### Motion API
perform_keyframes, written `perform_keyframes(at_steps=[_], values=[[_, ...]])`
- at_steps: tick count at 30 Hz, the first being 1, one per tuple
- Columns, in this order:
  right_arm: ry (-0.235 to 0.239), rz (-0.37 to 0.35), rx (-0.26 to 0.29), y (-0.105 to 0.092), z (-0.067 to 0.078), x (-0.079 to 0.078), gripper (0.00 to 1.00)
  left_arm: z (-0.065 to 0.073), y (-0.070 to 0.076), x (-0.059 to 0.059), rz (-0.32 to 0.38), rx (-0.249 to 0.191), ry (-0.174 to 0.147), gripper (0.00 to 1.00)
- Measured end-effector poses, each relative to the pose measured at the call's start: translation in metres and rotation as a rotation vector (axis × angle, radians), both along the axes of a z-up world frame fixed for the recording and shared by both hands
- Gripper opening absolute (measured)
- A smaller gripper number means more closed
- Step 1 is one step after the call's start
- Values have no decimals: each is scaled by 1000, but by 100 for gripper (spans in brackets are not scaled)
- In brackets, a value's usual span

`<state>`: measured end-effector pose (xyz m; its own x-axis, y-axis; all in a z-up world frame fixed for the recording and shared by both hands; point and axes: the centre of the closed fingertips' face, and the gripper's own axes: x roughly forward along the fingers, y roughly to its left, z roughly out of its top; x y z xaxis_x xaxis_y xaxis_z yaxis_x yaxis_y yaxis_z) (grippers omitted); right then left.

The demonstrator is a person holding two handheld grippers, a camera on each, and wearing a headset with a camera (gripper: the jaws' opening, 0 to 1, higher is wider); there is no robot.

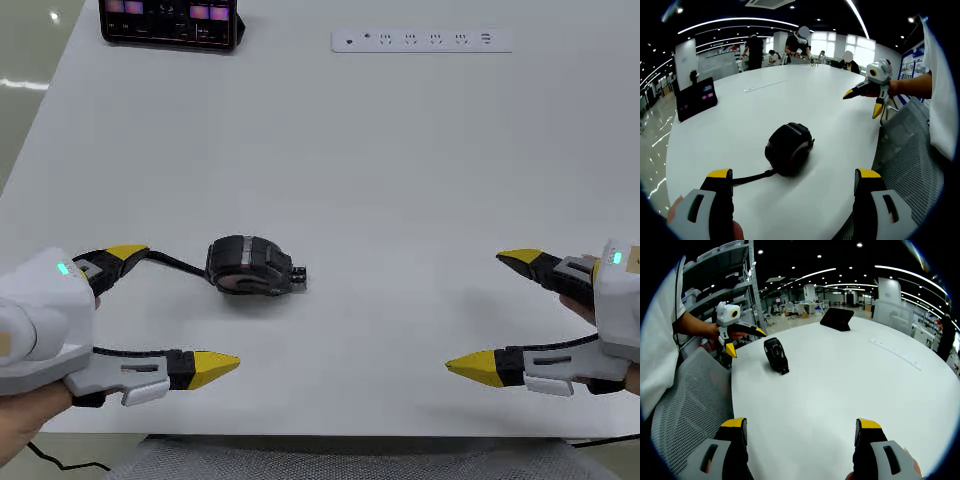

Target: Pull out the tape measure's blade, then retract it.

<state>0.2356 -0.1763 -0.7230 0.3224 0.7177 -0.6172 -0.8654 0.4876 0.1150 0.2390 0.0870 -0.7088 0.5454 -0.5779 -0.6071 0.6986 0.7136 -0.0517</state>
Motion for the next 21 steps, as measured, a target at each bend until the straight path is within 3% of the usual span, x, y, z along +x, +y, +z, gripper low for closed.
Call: perform_keyframes(at_steps=[7,9,10,12,13,15,21], values=[[-2,6,-8,-1,0,-2,91,2,0,1,-4,1,-9,99],[-2,6,-10,-2,0,-2,91,1,-2,-3,-16,7,4,99],[-1,5,-10,-2,0,-2,92,1,0,0,-8,23,-19,99],[1,5,-9,-2,0,-2,92,0,0,-2,-4,8,4,99],[1,5,-8,-2,0,-2,92,1,0,0,4,7,-6,99],[2,5,-8,-2,-1,-2,92,0,-1,-4,-8,1,13,99],[10,7,-12,-4,-2,-4,92,-1,0,-4,-5,12,6,99]])
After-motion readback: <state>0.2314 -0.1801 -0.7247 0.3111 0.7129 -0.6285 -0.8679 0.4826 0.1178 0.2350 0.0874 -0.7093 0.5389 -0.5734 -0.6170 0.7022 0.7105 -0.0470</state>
